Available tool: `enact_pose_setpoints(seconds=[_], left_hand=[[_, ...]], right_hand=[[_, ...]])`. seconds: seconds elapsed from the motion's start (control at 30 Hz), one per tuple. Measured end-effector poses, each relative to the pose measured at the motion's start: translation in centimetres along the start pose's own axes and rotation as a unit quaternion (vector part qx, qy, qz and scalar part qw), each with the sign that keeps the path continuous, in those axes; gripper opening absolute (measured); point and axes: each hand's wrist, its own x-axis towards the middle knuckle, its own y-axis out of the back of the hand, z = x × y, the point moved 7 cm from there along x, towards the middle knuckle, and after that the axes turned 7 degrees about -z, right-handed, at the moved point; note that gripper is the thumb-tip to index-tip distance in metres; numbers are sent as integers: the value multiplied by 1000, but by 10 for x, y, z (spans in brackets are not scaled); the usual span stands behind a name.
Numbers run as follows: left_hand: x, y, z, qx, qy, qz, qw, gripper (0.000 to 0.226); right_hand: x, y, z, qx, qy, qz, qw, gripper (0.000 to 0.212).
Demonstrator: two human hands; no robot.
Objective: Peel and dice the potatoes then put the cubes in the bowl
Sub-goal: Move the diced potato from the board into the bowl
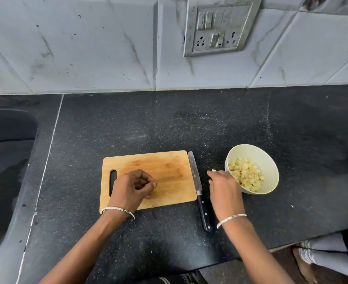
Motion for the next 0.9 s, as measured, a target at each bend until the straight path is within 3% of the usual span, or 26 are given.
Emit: enact_pose_setpoints(seconds=[0.13, 0.23, 0.3, 0.53, 0.67, 0.77, 0.9], left_hand=[[-1, 4, 6, -14, -5, 9, 1000, 7], [-2, 9, 5, -21, 3, 15, 1000, 7], [-2, 11, 4, -26, 8, 18, 999, 7], [3, 24, 6, -44, 12, 38, 998, 6], [7, 27, 12, -67, 13, 50, 996, 7], [12, 17, 23, -100, 9, 42, 994, 7], [25, -27, 63, -78, -34, -15, 996, 5]], right_hand=[[16, -23, -2, -87, -23, -38, 995, 58], [17, -27, -3, -101, -32, -87, 991, 39], [13, -24, -3, -114, -33, -77, 990, 25], [11, -20, 1, -104, -31, -36, 993, 36], [11, -19, -4, -67, -44, -49, 996, 26], [10, 9, -5, -11, -41, 24, 999, 11], [9, 64, 32, 71, -93, 131, 985, 10]])
